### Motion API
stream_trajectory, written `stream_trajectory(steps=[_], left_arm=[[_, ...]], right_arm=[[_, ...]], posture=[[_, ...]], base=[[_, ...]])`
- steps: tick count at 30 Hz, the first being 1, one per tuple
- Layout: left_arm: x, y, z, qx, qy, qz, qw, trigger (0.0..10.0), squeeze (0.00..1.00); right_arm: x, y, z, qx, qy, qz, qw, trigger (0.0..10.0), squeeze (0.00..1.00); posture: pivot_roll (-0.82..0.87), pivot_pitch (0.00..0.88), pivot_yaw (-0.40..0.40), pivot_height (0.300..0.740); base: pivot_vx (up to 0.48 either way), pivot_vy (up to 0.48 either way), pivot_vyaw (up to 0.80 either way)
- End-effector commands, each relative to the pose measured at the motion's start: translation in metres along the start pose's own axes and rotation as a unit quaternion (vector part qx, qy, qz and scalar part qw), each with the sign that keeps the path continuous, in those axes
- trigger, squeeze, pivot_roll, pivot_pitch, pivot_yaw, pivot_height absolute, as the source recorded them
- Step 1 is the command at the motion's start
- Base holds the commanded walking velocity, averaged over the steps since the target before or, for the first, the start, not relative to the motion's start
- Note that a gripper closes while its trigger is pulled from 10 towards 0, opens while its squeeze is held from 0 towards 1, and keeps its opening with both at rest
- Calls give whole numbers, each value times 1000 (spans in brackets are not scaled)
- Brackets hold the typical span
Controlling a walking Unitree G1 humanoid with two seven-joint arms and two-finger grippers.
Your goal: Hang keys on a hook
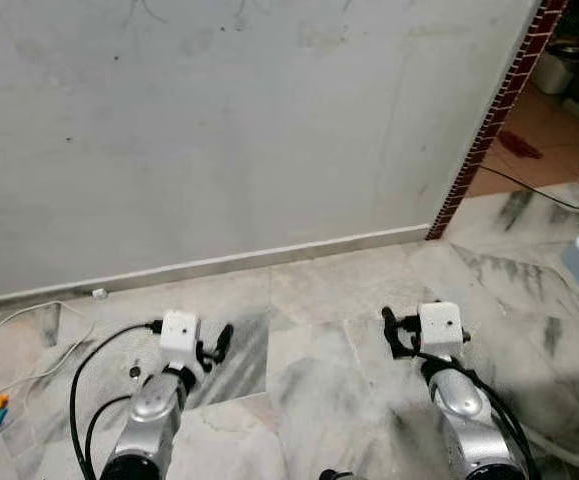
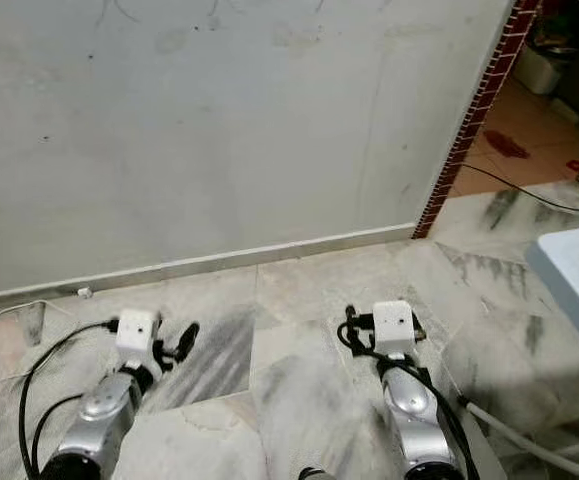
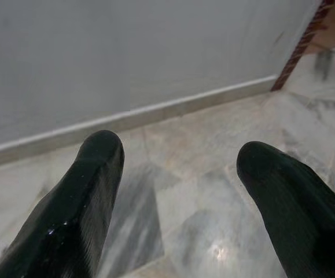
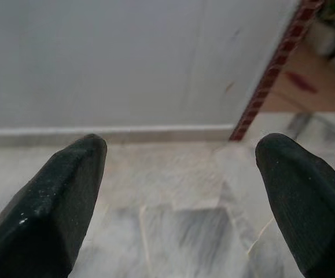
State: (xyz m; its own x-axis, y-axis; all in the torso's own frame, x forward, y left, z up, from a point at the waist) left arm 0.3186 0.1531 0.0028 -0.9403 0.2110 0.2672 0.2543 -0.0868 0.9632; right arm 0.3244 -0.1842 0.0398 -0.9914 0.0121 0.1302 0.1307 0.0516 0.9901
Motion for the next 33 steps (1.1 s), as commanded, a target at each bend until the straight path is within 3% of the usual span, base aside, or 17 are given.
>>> stream_trajectory(steps=[1,6,13,33], left_arm=[[-2,7,1,5,-3,-9,1000,10000,0],[-8,38,-7,6,-9,-56,998,10000,0],[-12,63,-23,2,-27,-90,996,10000,0],[-7,78,-32,-4,-46,-101,994,10000,0]], right_arm=[[1,6,-2,-11,-10,-5,1000,10000,0],[2,31,-5,-12,-16,-38,999,10000,0],[-3,42,-9,-9,-24,-47,999,10000,0],[-3,55,-8,-20,-30,-49,998,10000,0]], posture=[[-66,105,60,740],[-68,115,57,740],[-66,118,56,740],[-61,105,59,740]], base=[[0,0,-775],[0,0,-775],[0,0,-775],[0,0,-775]])
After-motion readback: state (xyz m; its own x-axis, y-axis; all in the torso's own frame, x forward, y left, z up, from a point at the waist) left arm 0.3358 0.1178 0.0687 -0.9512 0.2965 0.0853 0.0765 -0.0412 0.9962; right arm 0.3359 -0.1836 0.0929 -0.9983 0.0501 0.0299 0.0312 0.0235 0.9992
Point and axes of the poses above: a point about 5 cm out from each wrist's last joint towards the gripper, its own x axis pointing back from the gripper into the wrist, its own y axis along the axis of the wrist's last joint, z = x × y, the point moved 4 cm from there along -x, pointing out of the wrist towards the gripper, and after that the axes turned 6 degrees about -x, right-handed, at the moved point
